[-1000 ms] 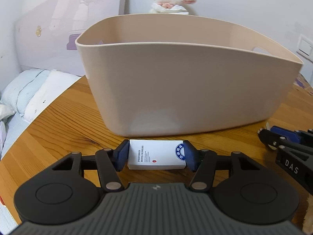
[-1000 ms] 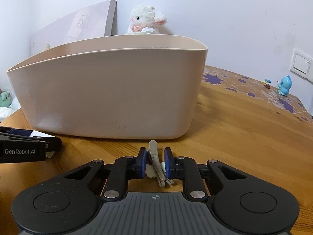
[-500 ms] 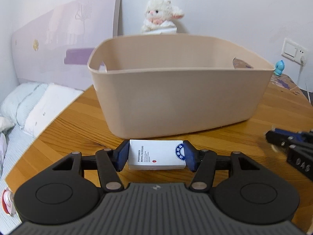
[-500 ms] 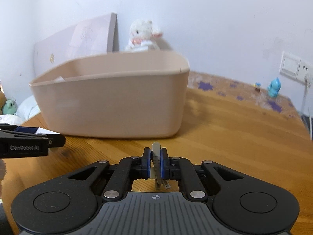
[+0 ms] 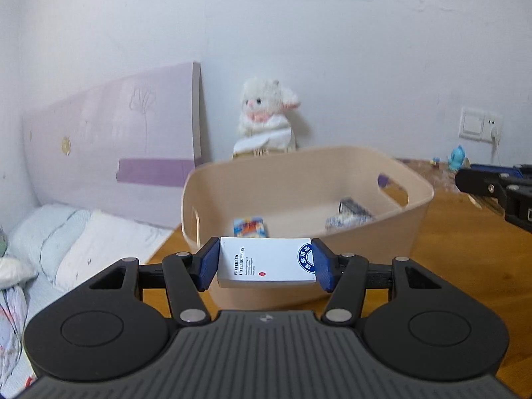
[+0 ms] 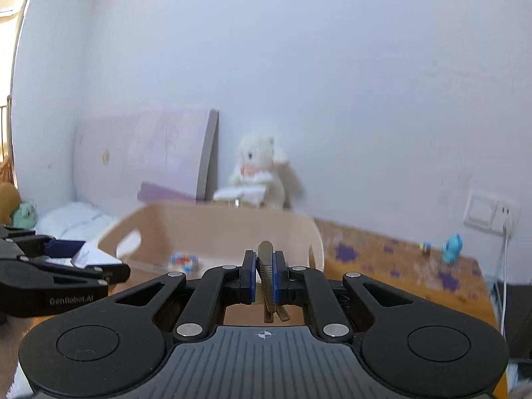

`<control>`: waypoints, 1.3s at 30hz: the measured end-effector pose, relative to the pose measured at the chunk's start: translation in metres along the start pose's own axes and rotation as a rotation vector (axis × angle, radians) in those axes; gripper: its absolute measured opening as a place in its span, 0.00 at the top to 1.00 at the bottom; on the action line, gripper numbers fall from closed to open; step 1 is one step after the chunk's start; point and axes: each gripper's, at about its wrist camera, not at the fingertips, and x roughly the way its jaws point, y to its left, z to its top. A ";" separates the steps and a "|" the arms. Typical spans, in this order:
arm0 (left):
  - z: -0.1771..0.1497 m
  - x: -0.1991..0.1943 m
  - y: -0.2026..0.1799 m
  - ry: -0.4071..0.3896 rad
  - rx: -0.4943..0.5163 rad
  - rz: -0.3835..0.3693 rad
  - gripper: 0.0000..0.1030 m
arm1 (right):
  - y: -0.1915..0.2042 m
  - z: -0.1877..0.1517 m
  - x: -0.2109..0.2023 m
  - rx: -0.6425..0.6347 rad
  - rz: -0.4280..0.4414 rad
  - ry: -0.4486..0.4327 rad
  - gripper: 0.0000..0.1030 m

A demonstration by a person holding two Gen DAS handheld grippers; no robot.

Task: Organize objects
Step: 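Carry the card box and clip over the basket and open both tools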

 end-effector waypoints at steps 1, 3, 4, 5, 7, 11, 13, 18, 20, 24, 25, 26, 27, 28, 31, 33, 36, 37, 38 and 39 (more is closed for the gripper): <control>0.006 0.001 0.000 -0.008 0.003 0.003 0.42 | 0.001 0.006 0.001 -0.002 -0.003 -0.016 0.91; 0.015 0.003 0.001 -0.021 0.012 0.013 0.42 | 0.002 0.017 0.005 0.000 -0.008 -0.038 0.91; 0.019 0.006 0.001 -0.025 0.013 0.014 0.42 | 0.002 0.022 0.007 0.004 -0.010 -0.046 0.91; 0.025 0.010 0.002 -0.031 0.010 0.016 0.42 | 0.002 0.027 0.010 0.009 -0.011 -0.052 0.91; 0.034 0.018 0.005 -0.041 0.000 0.017 0.42 | 0.002 0.036 0.018 0.015 -0.016 -0.064 0.91; 0.050 0.044 0.007 -0.032 -0.008 0.021 0.42 | 0.006 0.048 0.038 0.009 -0.030 -0.066 0.91; 0.057 0.058 0.007 -0.015 -0.004 0.028 0.42 | 0.008 0.050 0.053 0.012 -0.034 -0.055 0.91; 0.062 0.102 0.005 0.088 0.021 0.015 0.42 | 0.012 0.043 0.093 0.043 -0.019 0.017 0.91; 0.059 0.116 0.005 0.129 0.031 0.026 0.42 | 0.014 0.040 0.109 0.052 -0.022 0.048 0.91; 0.053 0.140 0.005 0.241 0.015 0.016 0.42 | 0.020 0.033 0.140 0.021 -0.034 0.122 0.91; 0.051 0.143 0.005 0.261 0.013 0.017 0.42 | 0.022 0.030 0.148 0.014 -0.034 0.147 0.91; 0.049 0.146 0.005 0.282 0.013 0.009 0.42 | 0.023 0.027 0.152 0.013 -0.032 0.168 0.91; 0.048 0.149 0.005 0.301 0.014 -0.002 0.42 | 0.023 0.024 0.158 0.012 -0.029 0.192 0.91; 0.047 0.151 0.004 0.321 0.015 -0.009 0.42 | 0.024 0.020 0.165 0.009 -0.031 0.219 0.91; 0.046 0.157 0.004 0.370 0.005 -0.012 0.41 | 0.023 0.009 0.177 0.012 -0.046 0.280 0.90; 0.046 0.161 0.006 0.389 -0.009 -0.019 0.41 | 0.022 0.003 0.177 0.010 -0.050 0.299 0.87; 0.046 0.160 0.010 0.388 -0.014 -0.026 0.32 | 0.025 0.000 0.169 -0.022 -0.079 0.288 0.71; 0.047 0.159 0.010 0.386 -0.019 -0.028 0.27 | 0.024 0.002 0.165 -0.012 -0.075 0.283 0.64; 0.048 0.156 0.012 0.379 -0.028 -0.027 0.20 | 0.023 0.004 0.162 0.003 -0.073 0.279 0.61; 0.050 0.154 0.012 0.371 -0.033 -0.024 0.18 | 0.022 0.007 0.158 0.018 -0.073 0.273 0.54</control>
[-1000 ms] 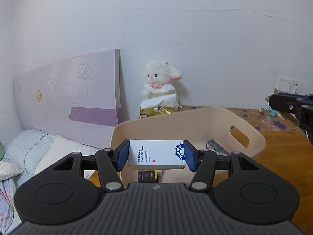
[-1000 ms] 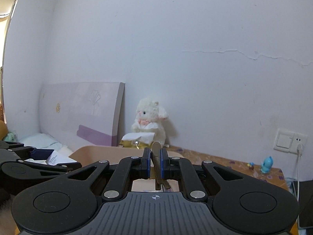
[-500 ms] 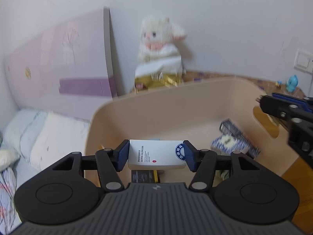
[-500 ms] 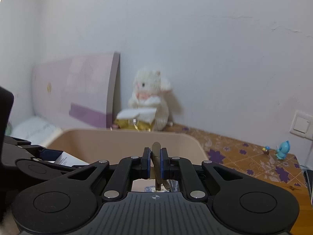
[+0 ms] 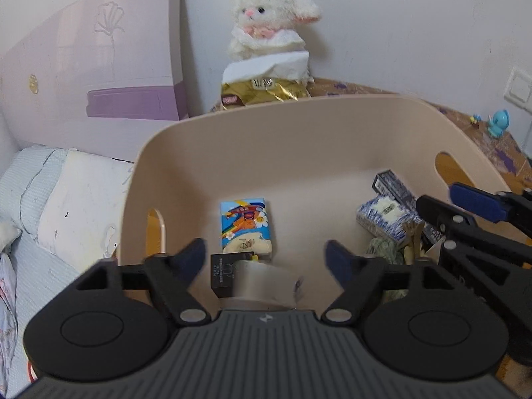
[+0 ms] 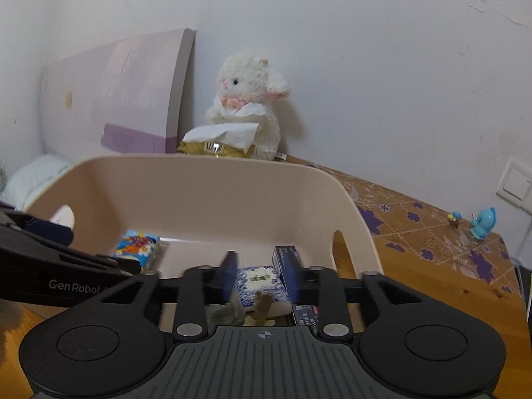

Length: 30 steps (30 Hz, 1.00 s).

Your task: Organize objects

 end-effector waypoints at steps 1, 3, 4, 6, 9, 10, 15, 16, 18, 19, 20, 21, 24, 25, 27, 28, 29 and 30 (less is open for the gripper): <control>0.000 -0.004 0.000 -0.006 0.001 0.005 0.18 | -0.001 0.001 -0.005 0.012 0.002 -0.006 0.44; 0.001 -0.014 0.001 -0.017 0.009 0.032 0.17 | -0.003 0.005 -0.015 0.029 0.004 -0.015 0.33; 0.001 -0.019 0.001 -0.026 0.015 0.040 0.17 | -0.003 0.006 -0.020 0.030 0.003 -0.021 0.28; 0.001 -0.029 0.002 -0.046 0.020 0.043 0.14 | -0.004 0.007 -0.031 0.025 -0.007 -0.038 0.23; 0.001 -0.045 0.004 -0.083 0.016 0.049 0.12 | -0.005 0.008 -0.046 0.027 -0.011 -0.050 0.13; 0.000 -0.050 0.005 -0.091 0.016 0.052 0.12 | -0.007 0.008 -0.050 0.034 -0.007 -0.053 0.08; -0.010 -0.074 0.002 -0.129 0.020 0.061 0.07 | -0.013 0.005 -0.073 0.071 0.007 -0.059 0.03; -0.014 -0.078 0.001 -0.140 0.027 0.063 0.06 | -0.014 0.003 -0.079 0.077 0.009 -0.061 0.01; -0.020 -0.086 -0.003 -0.159 0.042 0.073 0.05 | -0.016 0.000 -0.088 0.087 0.012 -0.062 0.00; -0.024 -0.090 -0.005 -0.169 0.047 0.076 0.04 | -0.017 -0.002 -0.092 0.087 0.014 -0.063 0.00; -0.028 -0.094 -0.006 -0.176 0.052 0.076 0.04 | -0.017 -0.004 -0.096 0.086 0.017 -0.063 0.00; -0.032 -0.098 -0.007 -0.182 0.055 0.076 0.04 | -0.017 -0.007 -0.100 0.085 0.023 -0.063 0.00; -0.044 -0.110 -0.009 -0.202 0.055 0.073 0.04 | -0.018 -0.016 -0.110 0.092 0.025 -0.063 0.00; -0.049 -0.115 -0.009 -0.208 0.054 0.071 0.04 | -0.018 -0.019 -0.113 0.094 0.024 -0.062 0.00; -0.058 -0.122 -0.009 -0.218 0.049 0.065 0.04 | -0.019 -0.027 -0.120 0.099 0.028 -0.058 0.00; -0.063 -0.126 -0.009 -0.221 0.045 0.064 0.04 | -0.019 -0.032 -0.123 0.099 0.028 -0.054 0.00; -0.067 -0.129 -0.009 -0.224 0.039 0.062 0.04 | -0.018 -0.036 -0.126 0.099 0.026 -0.050 0.00; -0.071 -0.132 -0.008 -0.225 0.033 0.059 0.04 | -0.018 -0.041 -0.129 0.097 0.025 -0.047 0.00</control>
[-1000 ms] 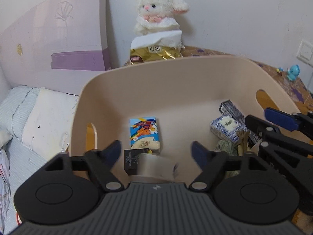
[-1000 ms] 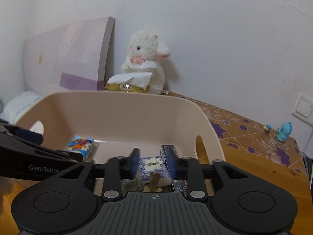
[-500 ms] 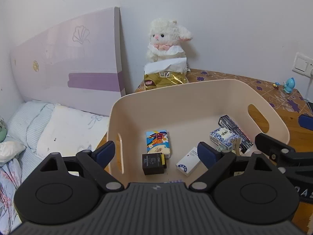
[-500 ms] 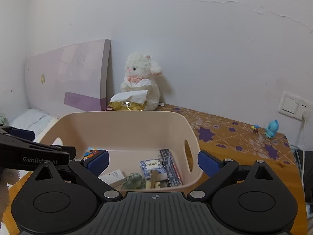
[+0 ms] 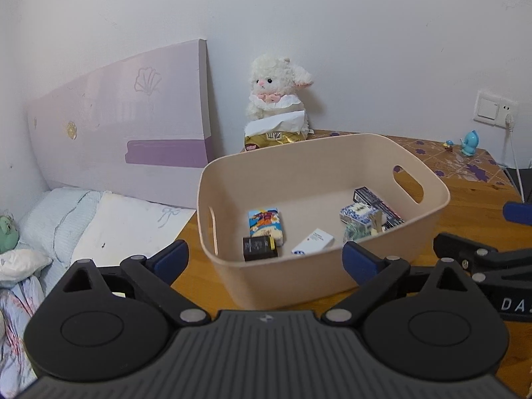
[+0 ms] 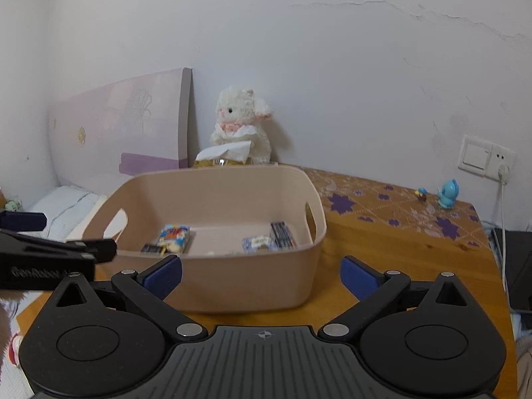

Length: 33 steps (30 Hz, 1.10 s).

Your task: Organize objects

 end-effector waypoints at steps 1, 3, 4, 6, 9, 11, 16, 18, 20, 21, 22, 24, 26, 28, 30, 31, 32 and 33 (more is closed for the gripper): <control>-0.004 -0.003 0.000 0.001 -0.005 -0.003 0.04 | 0.000 -0.005 -0.003 -0.002 0.000 0.003 0.00; -0.012 -0.009 0.000 0.006 -0.005 -0.015 0.04 | 0.001 -0.013 -0.009 -0.006 0.005 0.009 0.00; -0.017 -0.012 -0.001 0.009 -0.004 -0.018 0.04 | 0.000 -0.017 -0.011 -0.007 0.010 0.011 0.00; -0.026 -0.018 -0.003 0.013 -0.003 -0.018 0.04 | -0.002 -0.024 -0.015 -0.008 0.015 0.014 0.00; -0.036 -0.024 -0.003 0.019 -0.012 -0.025 0.04 | -0.006 -0.033 -0.021 -0.005 0.013 0.018 0.00; -0.043 -0.027 -0.001 0.028 -0.024 -0.032 0.04 | -0.008 -0.039 -0.025 -0.003 0.017 0.022 0.00; -0.058 -0.034 0.001 0.038 -0.033 -0.020 0.04 | -0.007 -0.053 -0.032 -0.028 0.016 0.040 0.00; -0.062 -0.035 0.002 0.046 -0.035 -0.025 0.04 | -0.006 -0.058 -0.036 -0.032 0.025 0.045 0.00; -0.065 -0.035 0.002 0.059 -0.038 -0.025 0.04 | -0.005 -0.062 -0.038 -0.036 0.033 0.051 0.00; -0.067 -0.035 0.002 0.065 -0.039 -0.024 0.04 | -0.004 -0.063 -0.039 -0.040 0.034 0.052 0.00; -0.068 -0.036 0.002 0.066 -0.040 -0.025 0.03 | -0.004 -0.065 -0.040 -0.044 0.033 0.050 0.00; -0.072 -0.039 0.001 0.067 -0.043 -0.025 0.03 | -0.005 -0.069 -0.041 -0.043 0.029 0.052 0.00; -0.075 -0.041 0.001 0.069 -0.046 -0.025 0.04 | -0.009 -0.073 -0.042 -0.031 0.034 0.054 0.00; -0.079 -0.042 0.000 0.075 -0.045 -0.033 0.03 | -0.013 -0.076 -0.044 -0.022 0.035 0.050 0.00; -0.083 -0.042 -0.002 0.080 -0.039 -0.033 0.03 | -0.016 -0.078 -0.046 -0.015 0.034 0.048 0.00; -0.085 -0.042 -0.003 0.083 -0.038 -0.033 0.04 | -0.018 -0.079 -0.047 -0.012 0.033 0.048 0.00; -0.086 -0.042 -0.004 0.086 -0.037 -0.034 0.03 | -0.020 -0.080 -0.047 -0.009 0.033 0.048 0.00; -0.088 -0.043 -0.004 0.089 -0.036 -0.037 0.03 | -0.021 -0.080 -0.048 -0.007 0.034 0.049 0.00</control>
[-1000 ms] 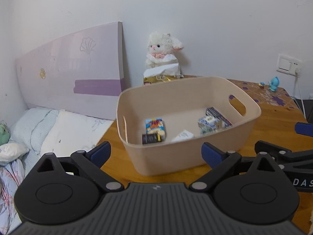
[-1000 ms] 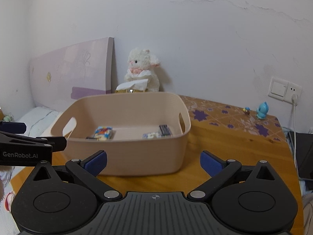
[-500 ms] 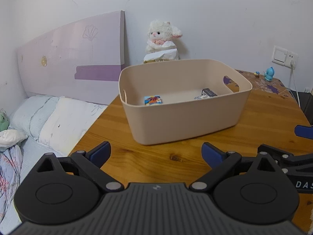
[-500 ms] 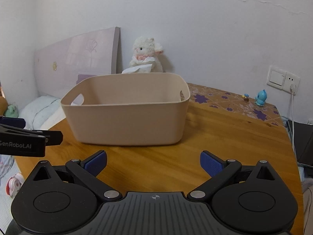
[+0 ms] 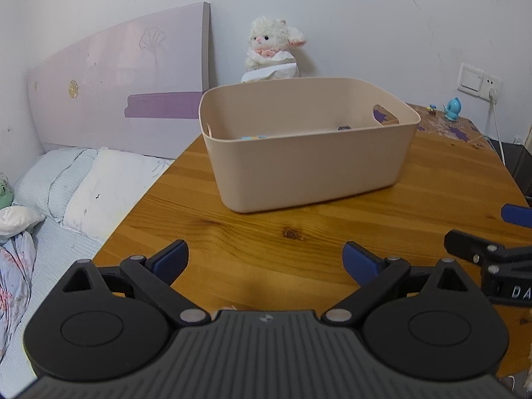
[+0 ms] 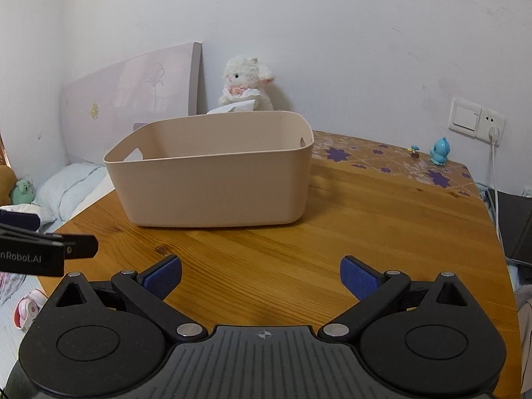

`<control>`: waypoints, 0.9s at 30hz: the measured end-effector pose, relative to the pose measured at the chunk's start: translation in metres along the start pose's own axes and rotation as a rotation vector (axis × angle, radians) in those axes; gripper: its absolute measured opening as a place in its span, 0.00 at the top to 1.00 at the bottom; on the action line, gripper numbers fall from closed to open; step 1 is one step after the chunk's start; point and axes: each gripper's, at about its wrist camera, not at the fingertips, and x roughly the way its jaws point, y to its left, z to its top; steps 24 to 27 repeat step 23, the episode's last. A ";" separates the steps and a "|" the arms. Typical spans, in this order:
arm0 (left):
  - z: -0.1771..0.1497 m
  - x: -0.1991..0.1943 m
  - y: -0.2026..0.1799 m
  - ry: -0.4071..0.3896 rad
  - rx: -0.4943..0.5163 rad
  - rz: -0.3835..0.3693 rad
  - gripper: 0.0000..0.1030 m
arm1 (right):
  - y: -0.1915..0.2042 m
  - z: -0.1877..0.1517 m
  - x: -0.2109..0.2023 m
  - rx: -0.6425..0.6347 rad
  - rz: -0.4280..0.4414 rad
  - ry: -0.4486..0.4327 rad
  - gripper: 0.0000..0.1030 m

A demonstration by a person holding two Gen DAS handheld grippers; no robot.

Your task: Organize objects

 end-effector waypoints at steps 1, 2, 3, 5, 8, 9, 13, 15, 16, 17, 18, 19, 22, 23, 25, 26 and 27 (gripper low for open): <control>-0.001 0.000 0.000 0.001 0.001 -0.002 0.03 | -0.001 -0.001 0.000 0.001 0.001 0.002 0.00; -0.002 -0.001 -0.001 0.001 0.003 -0.003 0.03 | -0.001 -0.001 0.000 0.001 0.001 0.003 0.00; -0.002 -0.001 -0.002 0.002 0.005 -0.007 0.03 | -0.002 -0.002 -0.001 0.001 0.002 0.004 0.00; -0.003 -0.002 -0.003 0.006 0.007 -0.012 0.03 | -0.002 -0.004 -0.001 0.001 0.003 0.003 0.00; -0.004 -0.005 -0.006 -0.007 0.019 -0.006 0.03 | -0.002 -0.004 -0.002 0.002 0.008 -0.001 0.00; -0.004 -0.007 -0.006 -0.013 0.024 -0.004 0.03 | -0.002 -0.004 -0.002 0.002 0.008 -0.001 0.00; -0.004 -0.010 -0.008 -0.023 0.032 -0.006 0.03 | 0.000 -0.004 -0.002 0.004 0.007 -0.002 0.00; -0.004 -0.011 -0.008 -0.022 0.034 -0.011 0.03 | -0.001 -0.004 -0.002 0.004 0.010 -0.002 0.00; -0.004 -0.011 -0.008 -0.022 0.035 -0.012 0.04 | -0.001 -0.003 -0.002 0.003 0.011 -0.001 0.00; -0.004 -0.011 -0.008 -0.021 0.035 -0.012 0.03 | 0.000 -0.003 -0.002 0.003 0.012 -0.002 0.00; -0.004 -0.011 -0.008 -0.021 0.034 -0.012 0.03 | -0.001 -0.003 -0.002 0.002 0.012 -0.002 0.00; -0.004 -0.011 -0.008 -0.021 0.034 -0.014 0.04 | -0.001 -0.003 -0.002 0.001 0.012 -0.002 0.00; -0.003 -0.011 -0.009 -0.025 0.029 -0.013 0.04 | -0.001 -0.003 -0.001 0.002 0.010 0.000 0.00; -0.003 -0.011 -0.009 -0.025 0.027 -0.012 0.03 | -0.001 -0.003 0.000 0.003 0.009 0.001 0.00; -0.003 -0.011 -0.009 -0.025 0.027 -0.012 0.03 | -0.001 -0.003 0.000 0.003 0.009 0.001 0.00; -0.003 -0.011 -0.009 -0.025 0.027 -0.012 0.03 | -0.001 -0.003 0.000 0.003 0.009 0.001 0.00; -0.003 -0.011 -0.009 -0.025 0.027 -0.012 0.03 | -0.001 -0.003 0.000 0.003 0.009 0.001 0.00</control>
